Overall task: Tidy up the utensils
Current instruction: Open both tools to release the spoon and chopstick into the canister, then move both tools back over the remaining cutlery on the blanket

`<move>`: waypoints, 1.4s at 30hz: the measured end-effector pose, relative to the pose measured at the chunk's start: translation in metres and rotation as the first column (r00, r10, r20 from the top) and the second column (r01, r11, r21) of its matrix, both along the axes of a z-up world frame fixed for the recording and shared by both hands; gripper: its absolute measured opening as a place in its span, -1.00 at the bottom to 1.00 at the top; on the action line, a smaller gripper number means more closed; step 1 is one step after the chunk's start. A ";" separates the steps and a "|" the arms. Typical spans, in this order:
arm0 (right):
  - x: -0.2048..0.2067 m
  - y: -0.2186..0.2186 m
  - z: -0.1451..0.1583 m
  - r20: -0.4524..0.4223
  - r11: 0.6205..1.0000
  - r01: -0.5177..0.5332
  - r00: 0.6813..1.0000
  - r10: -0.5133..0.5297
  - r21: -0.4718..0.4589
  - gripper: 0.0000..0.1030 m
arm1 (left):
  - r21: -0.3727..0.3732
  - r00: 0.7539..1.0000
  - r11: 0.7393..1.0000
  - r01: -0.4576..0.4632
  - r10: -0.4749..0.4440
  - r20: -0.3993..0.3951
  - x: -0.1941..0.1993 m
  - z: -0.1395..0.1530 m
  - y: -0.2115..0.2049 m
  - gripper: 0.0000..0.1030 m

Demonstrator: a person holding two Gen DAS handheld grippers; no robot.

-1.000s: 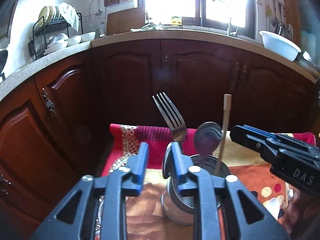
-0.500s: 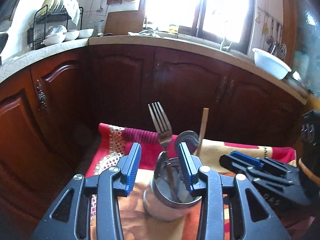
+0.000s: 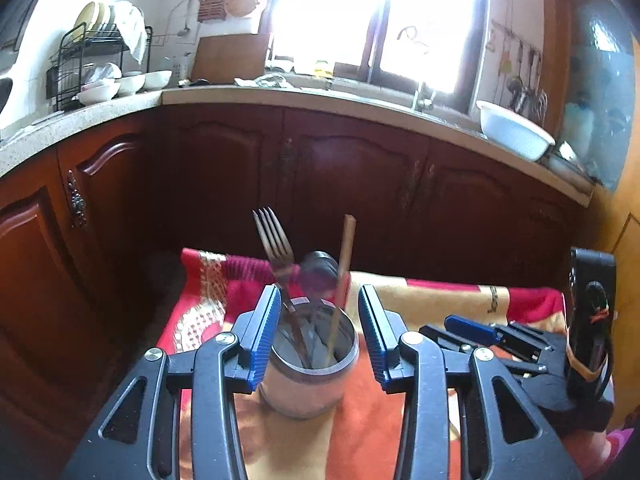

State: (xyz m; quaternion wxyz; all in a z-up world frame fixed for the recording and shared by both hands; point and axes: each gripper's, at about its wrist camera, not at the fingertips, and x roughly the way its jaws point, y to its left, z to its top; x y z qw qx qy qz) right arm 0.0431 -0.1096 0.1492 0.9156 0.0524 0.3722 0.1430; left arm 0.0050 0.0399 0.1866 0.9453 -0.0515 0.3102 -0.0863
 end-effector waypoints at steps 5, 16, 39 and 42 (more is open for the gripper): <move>-0.017 -0.024 -0.010 -0.044 0.999 0.039 0.998 -0.040 -0.033 -0.23 | 0.050 0.999 0.999 0.021 -0.019 -0.036 -0.012 -0.014 -0.028 0.51; -0.063 -0.104 -0.030 -0.122 0.984 0.156 0.979 -0.165 -0.082 -0.23 | 0.033 0.983 0.990 0.141 -0.135 -0.128 -0.028 -0.047 -0.093 0.51; -0.096 -0.184 -0.095 -0.309 0.983 0.174 0.934 -0.181 -0.049 -0.49 | -0.204 0.843 0.946 0.251 -0.317 -0.434 -0.009 -0.138 -0.136 0.51; -0.091 -0.185 -0.105 -0.333 0.982 0.185 0.925 -0.183 -0.026 -0.52 | -0.219 0.829 0.942 0.254 -0.329 -0.453 -0.003 -0.145 -0.141 0.51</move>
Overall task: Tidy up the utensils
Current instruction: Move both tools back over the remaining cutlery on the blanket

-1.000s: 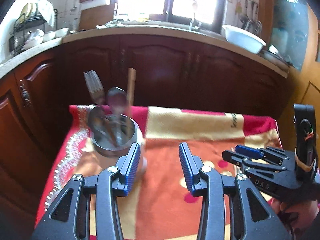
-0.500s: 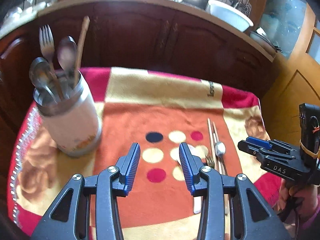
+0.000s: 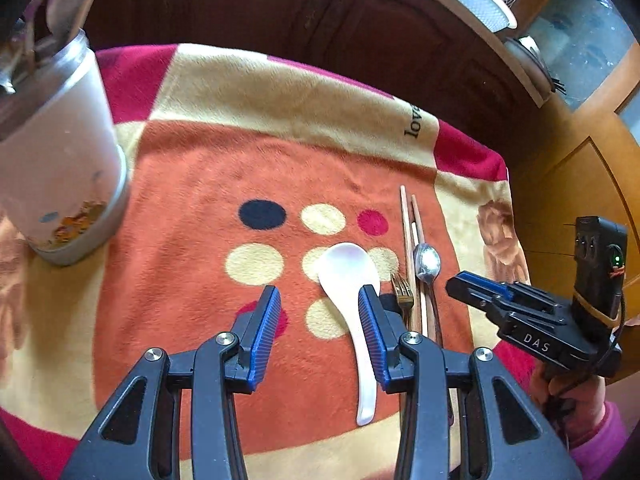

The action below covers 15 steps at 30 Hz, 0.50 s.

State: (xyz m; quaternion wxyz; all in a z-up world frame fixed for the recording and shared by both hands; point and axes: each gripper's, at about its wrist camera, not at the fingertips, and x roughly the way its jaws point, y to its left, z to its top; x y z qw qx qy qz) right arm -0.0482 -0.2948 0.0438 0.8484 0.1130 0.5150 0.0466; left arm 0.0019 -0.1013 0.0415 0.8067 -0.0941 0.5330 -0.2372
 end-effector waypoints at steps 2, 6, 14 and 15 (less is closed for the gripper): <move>0.004 -0.003 -0.006 -0.009 0.999 0.013 1.000 -0.013 0.045 -0.52 | -0.010 1.000 1.000 0.004 -0.005 -0.015 0.005 -0.004 -0.003 0.51; 0.013 -0.008 -0.012 -0.014 0.995 0.029 1.000 -0.028 0.092 -0.52 | -0.013 0.999 1.000 0.008 -0.008 -0.043 0.017 -0.013 -0.008 0.51; 0.035 -0.013 -0.018 -0.041 0.989 0.013 0.999 -0.007 0.150 -0.52 | 0.007 0.995 0.998 0.055 -0.054 -0.080 0.039 -0.026 -0.024 0.51; 0.038 -0.014 -0.020 -0.049 0.987 0.013 0.999 -0.005 0.159 -0.52 | 0.009 0.994 0.998 0.066 -0.065 -0.085 0.041 -0.027 -0.026 0.51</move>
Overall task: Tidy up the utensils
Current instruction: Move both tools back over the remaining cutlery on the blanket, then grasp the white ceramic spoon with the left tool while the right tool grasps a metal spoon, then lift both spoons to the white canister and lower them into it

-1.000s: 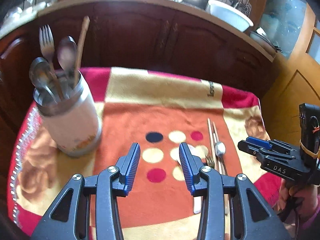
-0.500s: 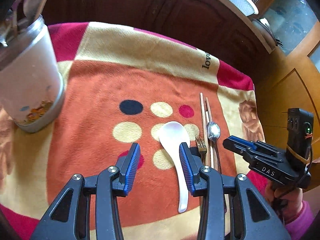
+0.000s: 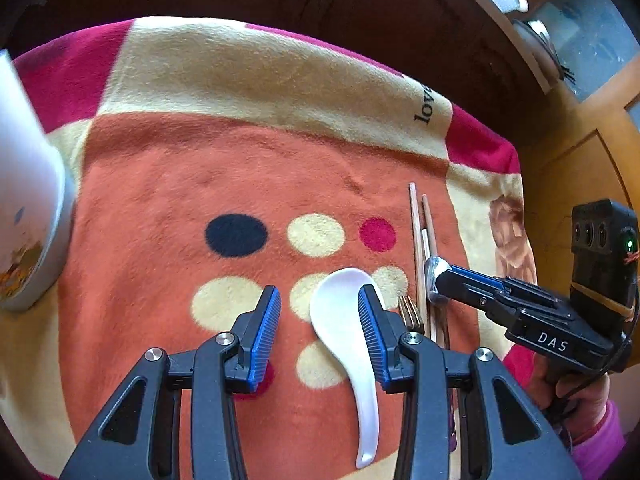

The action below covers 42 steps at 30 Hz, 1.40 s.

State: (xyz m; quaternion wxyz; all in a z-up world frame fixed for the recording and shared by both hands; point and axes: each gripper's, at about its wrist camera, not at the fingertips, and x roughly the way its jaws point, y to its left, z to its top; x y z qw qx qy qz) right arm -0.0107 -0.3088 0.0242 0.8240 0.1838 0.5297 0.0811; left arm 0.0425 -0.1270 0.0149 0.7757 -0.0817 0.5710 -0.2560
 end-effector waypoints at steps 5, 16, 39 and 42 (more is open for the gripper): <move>0.008 -0.005 -0.003 -0.019 1.000 -0.020 1.000 0.020 0.013 -0.68 | 0.038 0.998 0.997 0.066 -0.065 -0.006 0.005 -0.006 -0.016 0.51; 0.015 -0.008 -0.005 -0.038 0.998 -0.046 0.998 0.048 0.042 -0.78 | 0.104 0.987 0.983 0.148 -0.153 0.040 0.006 -0.006 -0.038 -0.04; -0.028 0.000 0.072 0.177 0.987 -0.065 0.983 0.038 0.149 -0.93 | 0.026 0.958 0.996 0.082 -0.086 0.272 -0.023 0.072 0.017 -0.23; -0.031 0.006 0.086 0.210 0.987 -0.079 0.977 0.048 0.142 -0.96 | 0.015 0.951 0.998 0.062 -0.063 0.302 -0.026 0.086 0.027 -0.23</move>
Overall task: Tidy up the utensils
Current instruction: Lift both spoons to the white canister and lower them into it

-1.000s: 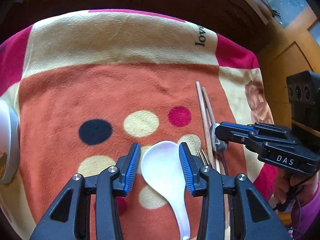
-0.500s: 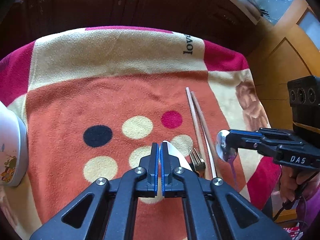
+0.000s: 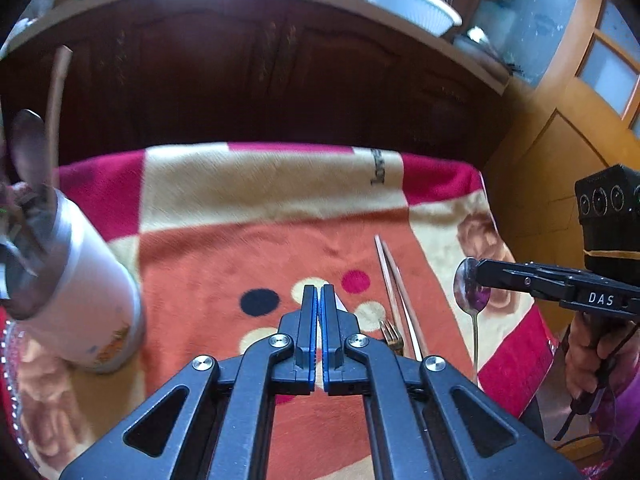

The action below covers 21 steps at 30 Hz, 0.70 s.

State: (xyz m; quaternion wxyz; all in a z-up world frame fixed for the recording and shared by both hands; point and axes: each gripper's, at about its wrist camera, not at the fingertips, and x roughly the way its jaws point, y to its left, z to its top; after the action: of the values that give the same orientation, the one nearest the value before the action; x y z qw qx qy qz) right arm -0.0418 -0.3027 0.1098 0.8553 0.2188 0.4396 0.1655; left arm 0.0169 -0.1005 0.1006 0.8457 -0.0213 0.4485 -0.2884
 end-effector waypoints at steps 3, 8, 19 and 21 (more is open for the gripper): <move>0.000 0.007 0.013 0.030 1.000 -0.007 1.000 0.007 0.002 -0.97 | -0.006 0.999 1.000 -0.025 0.025 0.033 -0.003 0.016 0.013 -0.23; 0.005 0.023 0.035 0.080 1.000 -0.030 0.996 0.030 0.005 -0.97 | 0.007 0.992 0.998 -0.062 0.061 0.108 -0.009 0.046 0.035 -0.23; 0.024 0.076 0.086 0.182 0.993 -0.114 0.977 0.109 0.018 -0.97 | -0.007 0.952 0.981 -0.195 0.191 0.239 -0.007 0.108 0.102 -0.23; 0.030 0.087 0.096 0.201 0.991 -0.127 0.973 0.117 0.037 -0.97 | -0.004 0.935 0.971 -0.238 0.230 0.269 -0.004 0.120 0.118 -0.23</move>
State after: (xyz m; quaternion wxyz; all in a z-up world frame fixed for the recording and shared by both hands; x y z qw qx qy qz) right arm -0.0117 -0.2161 0.2059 0.8774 0.1948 0.3605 0.2496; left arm 0.0132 0.0176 0.2205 0.9270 -0.0233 0.3285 -0.1796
